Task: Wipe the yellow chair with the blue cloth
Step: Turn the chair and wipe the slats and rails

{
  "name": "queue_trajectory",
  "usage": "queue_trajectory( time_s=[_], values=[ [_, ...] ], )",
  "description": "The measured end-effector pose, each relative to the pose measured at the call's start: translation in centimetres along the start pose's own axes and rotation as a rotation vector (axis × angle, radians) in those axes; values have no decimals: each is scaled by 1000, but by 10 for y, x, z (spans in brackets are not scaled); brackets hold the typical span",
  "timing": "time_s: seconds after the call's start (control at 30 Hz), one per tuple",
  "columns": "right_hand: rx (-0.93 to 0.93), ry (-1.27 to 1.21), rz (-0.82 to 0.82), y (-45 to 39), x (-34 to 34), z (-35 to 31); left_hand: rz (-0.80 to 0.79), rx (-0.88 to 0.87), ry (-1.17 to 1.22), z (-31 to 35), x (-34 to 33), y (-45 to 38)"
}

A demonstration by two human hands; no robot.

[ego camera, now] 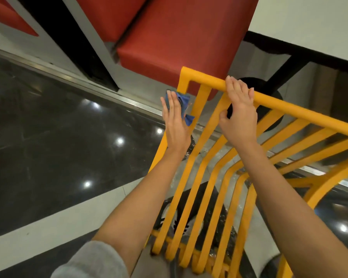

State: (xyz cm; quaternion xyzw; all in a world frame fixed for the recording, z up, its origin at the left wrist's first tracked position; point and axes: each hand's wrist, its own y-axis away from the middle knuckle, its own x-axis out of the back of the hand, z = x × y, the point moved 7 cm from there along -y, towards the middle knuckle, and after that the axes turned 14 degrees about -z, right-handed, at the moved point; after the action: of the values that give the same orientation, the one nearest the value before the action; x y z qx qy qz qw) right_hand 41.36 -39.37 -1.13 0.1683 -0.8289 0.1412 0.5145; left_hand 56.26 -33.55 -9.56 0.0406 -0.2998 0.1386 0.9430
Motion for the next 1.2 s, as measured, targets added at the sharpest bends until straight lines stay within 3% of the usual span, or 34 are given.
queue_trajectory(
  time_s=[0.2, 0.4, 0.57, 0.7, 0.8, 1.0, 1.1, 1.2],
  values=[
    [-15, 36, 46, 0, -1, 2, 112, -118, -102, 22, 7, -28],
    [4, 51, 63, 2, -3, 4, -87, 143, -478, -72, -23, 66],
    [-11, 50, 64, 3, -1, 5, -329, 281, -599, -118, -10, 163],
    [-17, 45, 64, 3, 0, 2, -390, 374, -580, -132, 7, 209],
    [-31, 46, 83, 2, 2, 4, -370, 387, -545, -120, 8, 193],
    [-11, 100, 19, 4, -5, 0, -320, 333, -557, -110, -6, 135],
    [1, 246, -50, 19, -16, -19, -241, 246, -368, -92, 1, 131],
    [130, 245, -126, 43, -44, -54, -152, 141, -259, -62, 12, 89]
  ],
)
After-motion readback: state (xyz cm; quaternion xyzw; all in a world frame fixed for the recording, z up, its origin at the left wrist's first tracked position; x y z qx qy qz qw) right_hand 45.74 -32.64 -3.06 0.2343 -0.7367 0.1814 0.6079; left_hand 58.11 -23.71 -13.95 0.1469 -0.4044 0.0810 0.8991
